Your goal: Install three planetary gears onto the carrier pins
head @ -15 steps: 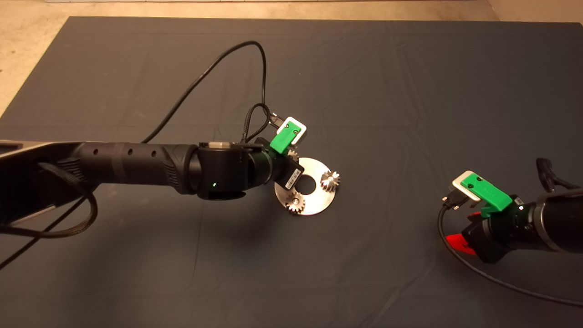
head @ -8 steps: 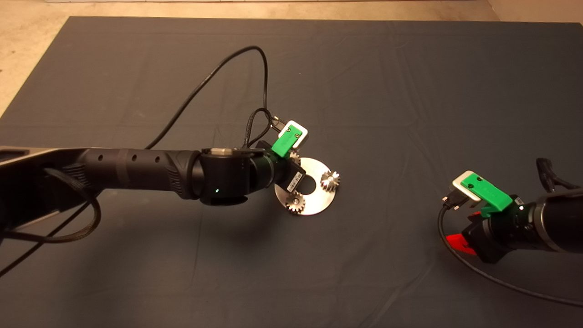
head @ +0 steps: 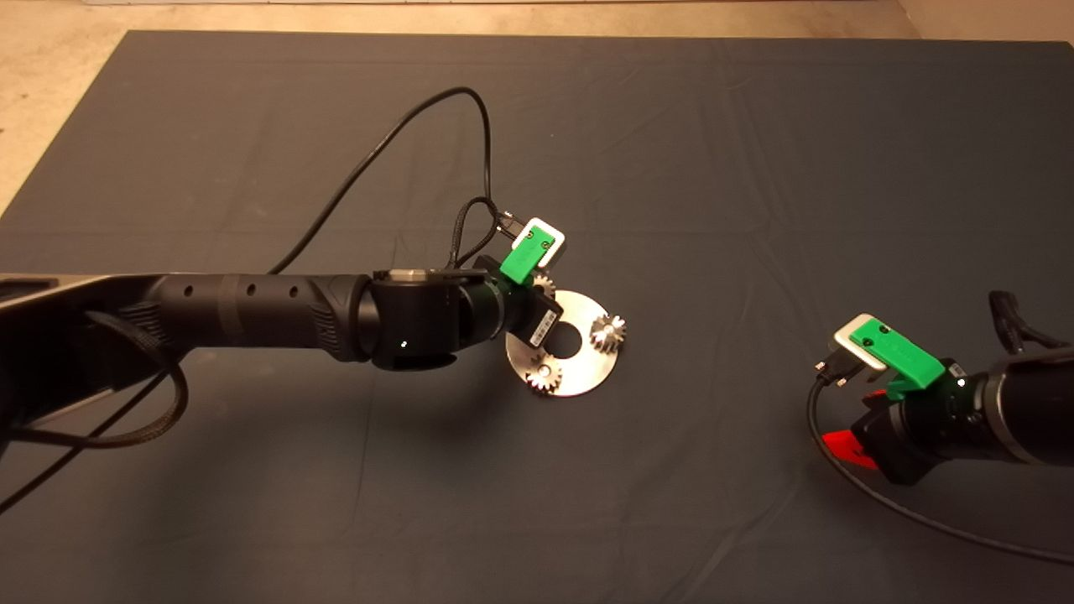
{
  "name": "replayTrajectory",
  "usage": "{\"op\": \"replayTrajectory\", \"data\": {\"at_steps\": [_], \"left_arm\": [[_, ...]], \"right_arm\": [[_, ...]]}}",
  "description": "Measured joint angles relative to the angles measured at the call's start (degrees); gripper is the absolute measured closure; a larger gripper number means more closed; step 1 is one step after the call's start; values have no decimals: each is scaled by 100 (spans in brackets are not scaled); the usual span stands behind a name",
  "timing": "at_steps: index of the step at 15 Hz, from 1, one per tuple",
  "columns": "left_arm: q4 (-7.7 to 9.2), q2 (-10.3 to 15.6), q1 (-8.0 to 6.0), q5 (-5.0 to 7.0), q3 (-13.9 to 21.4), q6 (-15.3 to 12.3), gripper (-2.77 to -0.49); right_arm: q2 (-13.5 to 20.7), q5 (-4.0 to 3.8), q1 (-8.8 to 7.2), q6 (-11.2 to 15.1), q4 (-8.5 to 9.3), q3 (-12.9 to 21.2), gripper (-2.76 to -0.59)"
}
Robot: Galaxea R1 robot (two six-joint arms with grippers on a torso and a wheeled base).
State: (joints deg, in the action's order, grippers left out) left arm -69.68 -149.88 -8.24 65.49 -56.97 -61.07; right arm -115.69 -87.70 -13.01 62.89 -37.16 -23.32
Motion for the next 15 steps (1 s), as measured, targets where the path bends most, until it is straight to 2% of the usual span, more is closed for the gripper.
{"op": "replayTrajectory", "data": {"at_steps": [6,11,15], "left_arm": [[-41,2,20,-16,-6,0,-61],[-42,21,45,-204,-64,2,-61],[-46,22,45,-207,-69,2,-61]], "right_arm": [[-2,0,0,0,0,0,-189],[-2,0,2,0,0,0,-189],[-5,0,2,0,0,0,-189]]}}
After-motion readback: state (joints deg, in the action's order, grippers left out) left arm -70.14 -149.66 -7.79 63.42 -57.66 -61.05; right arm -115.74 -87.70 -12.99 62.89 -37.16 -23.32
